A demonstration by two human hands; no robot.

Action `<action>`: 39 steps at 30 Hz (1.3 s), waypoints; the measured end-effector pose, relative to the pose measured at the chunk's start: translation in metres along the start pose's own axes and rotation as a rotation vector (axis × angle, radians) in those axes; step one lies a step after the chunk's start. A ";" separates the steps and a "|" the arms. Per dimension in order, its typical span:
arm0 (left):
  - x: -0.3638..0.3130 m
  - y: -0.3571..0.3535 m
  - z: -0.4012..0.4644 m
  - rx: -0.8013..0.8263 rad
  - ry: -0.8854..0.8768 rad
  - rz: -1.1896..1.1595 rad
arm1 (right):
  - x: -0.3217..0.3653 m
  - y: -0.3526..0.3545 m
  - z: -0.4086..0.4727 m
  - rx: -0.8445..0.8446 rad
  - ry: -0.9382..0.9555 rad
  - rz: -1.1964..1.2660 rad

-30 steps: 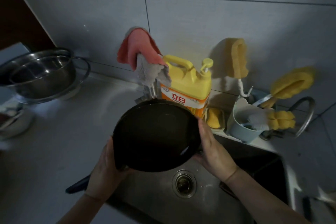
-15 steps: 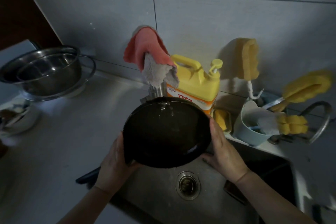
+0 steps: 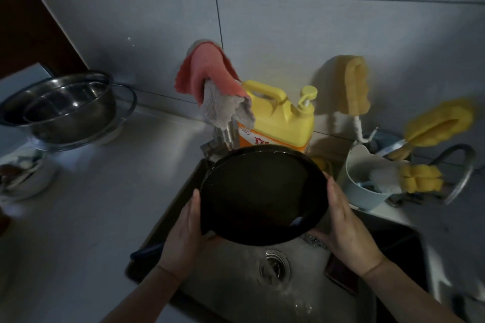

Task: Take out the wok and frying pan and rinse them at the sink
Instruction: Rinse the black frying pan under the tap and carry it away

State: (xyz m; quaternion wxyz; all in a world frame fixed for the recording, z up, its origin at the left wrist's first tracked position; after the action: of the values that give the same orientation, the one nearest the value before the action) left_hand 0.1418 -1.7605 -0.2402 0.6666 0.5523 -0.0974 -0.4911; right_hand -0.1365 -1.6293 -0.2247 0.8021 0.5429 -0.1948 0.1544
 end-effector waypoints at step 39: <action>-0.046 -0.013 0.031 -0.048 -0.179 0.034 | -0.016 0.039 -0.033 -0.220 -0.077 -0.014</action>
State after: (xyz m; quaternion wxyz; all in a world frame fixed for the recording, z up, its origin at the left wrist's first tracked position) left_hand 0.0908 -1.7440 -0.2199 0.6767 0.4883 -0.1542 -0.5290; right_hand -0.1637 -1.5853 -0.2115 0.8498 0.4586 -0.2375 0.1057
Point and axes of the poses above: each hand's wrist, its own z-axis towards the middle knuckle, its own y-axis out of the back of the hand, x = y × z, the point moved 6 cm from there along z, towards the middle knuckle, and after that the axes turned 4 degrees about -y, right-handed, at the moved point
